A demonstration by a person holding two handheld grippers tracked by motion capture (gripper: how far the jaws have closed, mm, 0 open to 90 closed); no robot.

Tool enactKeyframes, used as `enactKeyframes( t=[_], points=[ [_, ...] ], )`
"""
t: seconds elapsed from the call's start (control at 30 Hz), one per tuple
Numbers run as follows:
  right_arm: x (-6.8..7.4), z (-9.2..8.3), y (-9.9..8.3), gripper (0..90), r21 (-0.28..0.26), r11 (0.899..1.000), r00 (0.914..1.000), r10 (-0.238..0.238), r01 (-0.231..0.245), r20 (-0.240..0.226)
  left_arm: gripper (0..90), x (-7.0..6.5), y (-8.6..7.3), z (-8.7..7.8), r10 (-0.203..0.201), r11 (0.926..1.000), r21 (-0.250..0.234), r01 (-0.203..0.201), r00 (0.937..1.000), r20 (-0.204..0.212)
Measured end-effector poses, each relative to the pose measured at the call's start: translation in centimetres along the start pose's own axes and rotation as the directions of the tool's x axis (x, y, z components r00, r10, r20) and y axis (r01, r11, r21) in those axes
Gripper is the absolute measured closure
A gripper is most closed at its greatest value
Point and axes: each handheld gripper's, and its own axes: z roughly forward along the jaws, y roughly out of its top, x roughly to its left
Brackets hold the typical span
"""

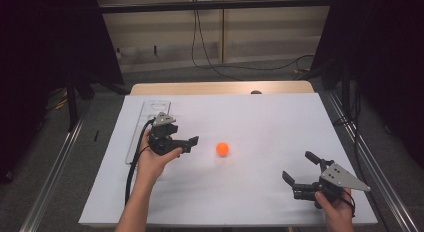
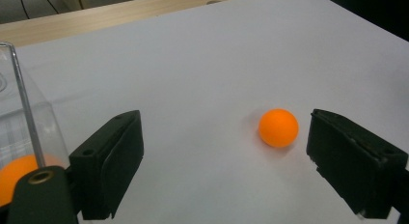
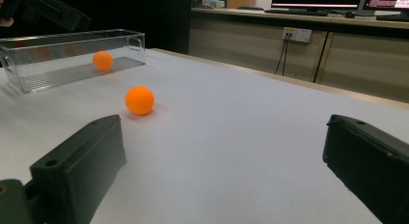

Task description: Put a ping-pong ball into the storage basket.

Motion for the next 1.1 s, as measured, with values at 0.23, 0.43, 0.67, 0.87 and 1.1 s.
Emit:
enactKeyframes(
  t=[0.23,0.43,0.67,0.87,1.1],
  points=[
    [0.0,0.1,0.0,0.6,0.003,1.000,1.0000,-0.004,0.004,-0.004,12.7,-0.5,0.0,0.5,0.001,1.0000,-0.003,-0.001,0.9999,0.015],
    [0.0,0.1,0.0,0.6,0.002,1.000,1.0000,-0.001,0.001,-0.005,12.2,-0.8,0.0,0.7,0.001,0.9999,-0.012,0.000,0.9998,0.021],
    [0.0,0.1,0.0,0.6,-0.001,1.000,1.0000,0.002,-0.002,-0.003,11.4,-1.1,0.0,1.1,0.008,0.9999,-0.008,-0.008,0.9996,0.027],
    [0.0,0.3,0.0,0.6,0.003,1.000,1.0000,-0.004,0.004,-0.008,11.3,-1.4,-0.1,1.4,0.018,0.9998,0.003,-0.018,0.9993,0.032],
    [-0.1,0.3,0.0,0.5,0.002,1.000,1.0000,0.005,-0.005,-0.008,11.3,-1.7,-0.2,1.9,0.016,0.9999,0.000,-0.016,0.9993,0.034]
  ],
)
